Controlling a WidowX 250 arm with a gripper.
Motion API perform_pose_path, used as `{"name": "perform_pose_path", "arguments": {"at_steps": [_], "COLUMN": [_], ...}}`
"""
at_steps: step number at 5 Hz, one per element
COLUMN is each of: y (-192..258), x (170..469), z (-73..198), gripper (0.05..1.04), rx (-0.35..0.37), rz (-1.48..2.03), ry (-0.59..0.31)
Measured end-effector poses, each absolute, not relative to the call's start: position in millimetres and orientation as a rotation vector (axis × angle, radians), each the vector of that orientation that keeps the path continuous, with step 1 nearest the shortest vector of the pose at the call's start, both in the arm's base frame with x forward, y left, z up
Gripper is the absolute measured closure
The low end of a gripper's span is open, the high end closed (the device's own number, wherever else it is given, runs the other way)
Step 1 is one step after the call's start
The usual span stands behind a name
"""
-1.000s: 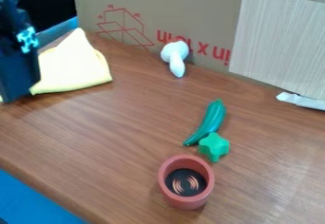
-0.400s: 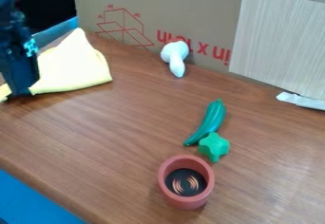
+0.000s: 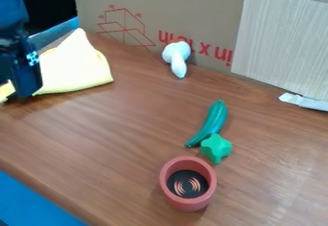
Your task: Move the cloth from left to right
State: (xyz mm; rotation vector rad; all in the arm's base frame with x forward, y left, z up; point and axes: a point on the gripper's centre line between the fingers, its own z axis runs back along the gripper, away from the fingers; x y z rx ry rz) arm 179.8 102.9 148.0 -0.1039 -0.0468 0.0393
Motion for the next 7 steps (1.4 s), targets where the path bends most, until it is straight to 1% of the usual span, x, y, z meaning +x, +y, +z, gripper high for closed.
{"name": "perform_pose_path", "arguments": {"at_steps": [1,2,3,4,5,6,7], "y": [127.3,152.5,177.8,194.9,208.9,233.4,254.7], "x": [203.0,228.1,261.4,286.9,308.0,329.7,349.8], "z": [134.6,125.0,117.8,116.3,114.9,110.9,102.0], "gripper": [0.082,0.082,0.082,0.082,0.082,0.082,0.082], "rx": [-0.069,-0.053,-0.069,-0.074,-0.054,-0.031,-0.020], "rz": [-0.032,-0.050,-0.052,-0.068,-0.110,-0.128,-0.124], "ry": [-0.042,-0.052,-0.074,-0.112,-0.193,-0.251,-0.253]}}
